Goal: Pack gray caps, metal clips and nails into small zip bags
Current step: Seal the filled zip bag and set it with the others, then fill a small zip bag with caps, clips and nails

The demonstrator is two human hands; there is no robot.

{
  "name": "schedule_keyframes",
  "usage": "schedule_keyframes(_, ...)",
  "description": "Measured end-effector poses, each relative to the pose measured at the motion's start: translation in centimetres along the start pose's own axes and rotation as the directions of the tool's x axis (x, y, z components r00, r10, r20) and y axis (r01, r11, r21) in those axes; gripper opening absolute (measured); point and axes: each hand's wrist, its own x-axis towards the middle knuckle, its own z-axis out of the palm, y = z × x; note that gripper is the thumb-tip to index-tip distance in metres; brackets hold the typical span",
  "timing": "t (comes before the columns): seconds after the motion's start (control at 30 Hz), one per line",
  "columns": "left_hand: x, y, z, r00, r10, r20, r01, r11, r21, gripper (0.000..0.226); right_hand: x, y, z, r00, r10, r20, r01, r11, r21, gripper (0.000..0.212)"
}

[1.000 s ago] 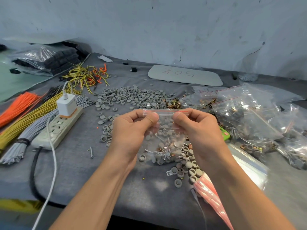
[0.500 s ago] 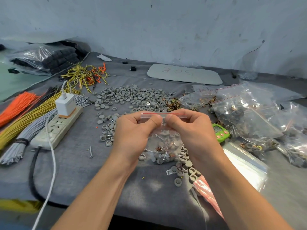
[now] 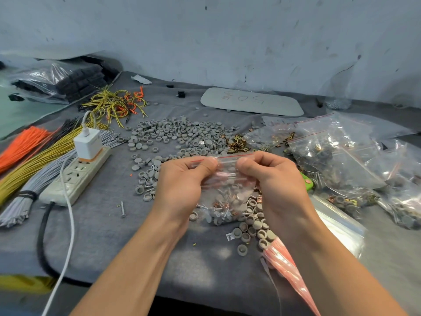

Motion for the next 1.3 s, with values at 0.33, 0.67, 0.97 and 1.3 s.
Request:
schedule_keyframes(0.33,0.1,-0.1,0.1,0.996,0.053,0.076,-0.051,0.998,-0.023,0.035,-0.3,-0.3,-1.8,0.972,0.046,0.232,-0.023,0.994,-0.104,0.016)
schedule_keyframes(0.67,0.0,-1.0,2.9,0.948,-0.098,0.302,0.054,0.987,0.150,0.032,-1.2,-0.3,-5.4,0.999,-0.023,0.036,0.029,0.986,-0.165,0.027)
schedule_keyframes(0.97,-0.1,-3.6,10.9,0.973,-0.065,0.223,0.033,0.989,0.144,0.018,-0.4,-0.9,-13.0,0.962,-0.036,-0.270,0.019,0.998,-0.067,0.023)
schedule_keyframes(1.3,-2.6,-7.1,18.9,0.796,0.283,0.535,-0.568,0.655,0.499,0.057,2.5,-0.1,-22.1,0.831,-0.161,-0.533,-0.063,0.925,-0.376,0.019)
